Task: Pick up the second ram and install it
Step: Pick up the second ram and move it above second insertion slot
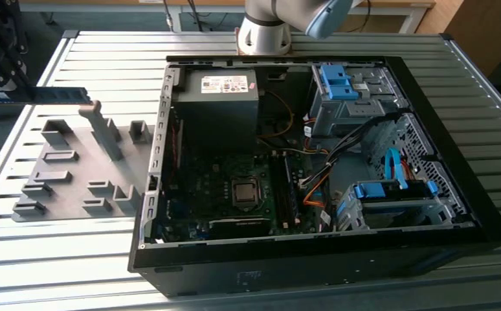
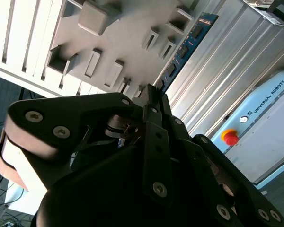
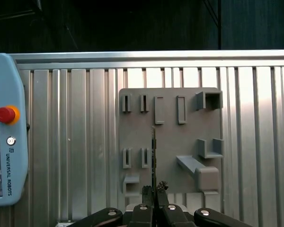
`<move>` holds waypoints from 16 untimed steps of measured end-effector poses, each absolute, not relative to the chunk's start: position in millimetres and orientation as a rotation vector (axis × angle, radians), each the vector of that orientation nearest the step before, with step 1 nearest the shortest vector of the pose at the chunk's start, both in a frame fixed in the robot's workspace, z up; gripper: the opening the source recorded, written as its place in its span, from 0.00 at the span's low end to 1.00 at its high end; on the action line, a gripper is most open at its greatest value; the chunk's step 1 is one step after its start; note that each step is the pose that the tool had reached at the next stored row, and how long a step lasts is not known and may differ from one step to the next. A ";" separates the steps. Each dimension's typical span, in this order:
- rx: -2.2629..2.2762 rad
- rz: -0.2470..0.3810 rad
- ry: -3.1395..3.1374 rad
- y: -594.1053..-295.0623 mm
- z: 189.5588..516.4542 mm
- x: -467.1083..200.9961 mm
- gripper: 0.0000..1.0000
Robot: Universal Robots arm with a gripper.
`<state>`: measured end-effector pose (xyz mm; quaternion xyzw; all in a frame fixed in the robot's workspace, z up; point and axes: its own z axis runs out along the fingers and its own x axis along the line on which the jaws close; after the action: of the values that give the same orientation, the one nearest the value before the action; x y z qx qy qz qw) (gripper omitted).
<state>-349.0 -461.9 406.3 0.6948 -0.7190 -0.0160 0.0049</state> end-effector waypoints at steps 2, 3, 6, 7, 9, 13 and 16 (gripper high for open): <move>2.176 -0.050 -2.252 -461.9 406.3 -347.3 0.14; 2.176 -0.050 -2.252 -461.9 406.3 -345.6 0.14; 2.176 -0.050 -2.252 -461.9 406.2 -342.2 0.14; 2.176 -0.050 -2.252 -461.9 406.2 -341.4 0.14; 2.176 -0.050 -2.252 -461.9 406.3 -339.8 0.14; 2.176 -0.050 -2.252 -461.9 406.2 -336.5 0.14; 2.176 -0.050 -2.252 -461.9 406.3 -334.1 0.14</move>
<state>-334.1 -461.9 406.3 0.6948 -0.7190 -0.0160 0.0048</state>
